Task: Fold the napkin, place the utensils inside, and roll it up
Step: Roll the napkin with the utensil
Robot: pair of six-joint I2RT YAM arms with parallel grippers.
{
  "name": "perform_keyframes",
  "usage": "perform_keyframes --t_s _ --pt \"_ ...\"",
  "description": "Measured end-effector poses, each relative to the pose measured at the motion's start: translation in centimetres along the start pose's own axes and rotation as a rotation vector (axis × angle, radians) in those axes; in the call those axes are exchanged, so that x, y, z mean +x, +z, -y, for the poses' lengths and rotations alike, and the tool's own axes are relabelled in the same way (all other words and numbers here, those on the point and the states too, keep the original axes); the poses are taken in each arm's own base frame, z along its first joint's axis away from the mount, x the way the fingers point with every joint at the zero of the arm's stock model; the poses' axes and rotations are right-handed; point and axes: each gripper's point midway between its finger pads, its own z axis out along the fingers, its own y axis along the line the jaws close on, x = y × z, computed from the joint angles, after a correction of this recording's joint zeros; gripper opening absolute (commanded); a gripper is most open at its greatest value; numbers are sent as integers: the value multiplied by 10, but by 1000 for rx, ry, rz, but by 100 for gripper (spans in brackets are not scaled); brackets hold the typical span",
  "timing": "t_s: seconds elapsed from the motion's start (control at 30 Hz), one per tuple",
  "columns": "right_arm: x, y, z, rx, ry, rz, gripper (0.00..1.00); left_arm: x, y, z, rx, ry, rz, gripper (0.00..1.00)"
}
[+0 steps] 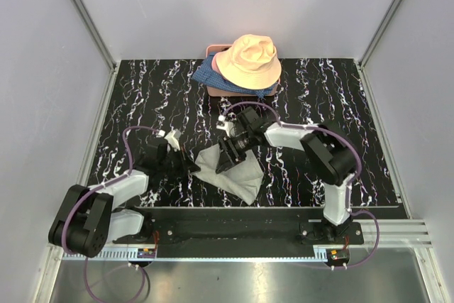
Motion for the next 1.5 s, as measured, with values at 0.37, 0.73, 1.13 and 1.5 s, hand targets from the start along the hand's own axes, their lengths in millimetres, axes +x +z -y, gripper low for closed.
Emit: perform_keyframes --t_s 0.37,0.73,1.13,1.5 --pt "4 -64 -33 245 -147 214 76 -2 0 -2 -32 -16 -17 0" --pt "74 -46 -37 413 -103 134 77 -5 4 -2 -48 -33 -41 0" --pt "106 -35 -16 518 -47 77 73 -5 3 -2 -52 -36 -46 0" --pt "117 -24 -1 557 25 39 43 -7 5 -2 -61 -43 -56 0"
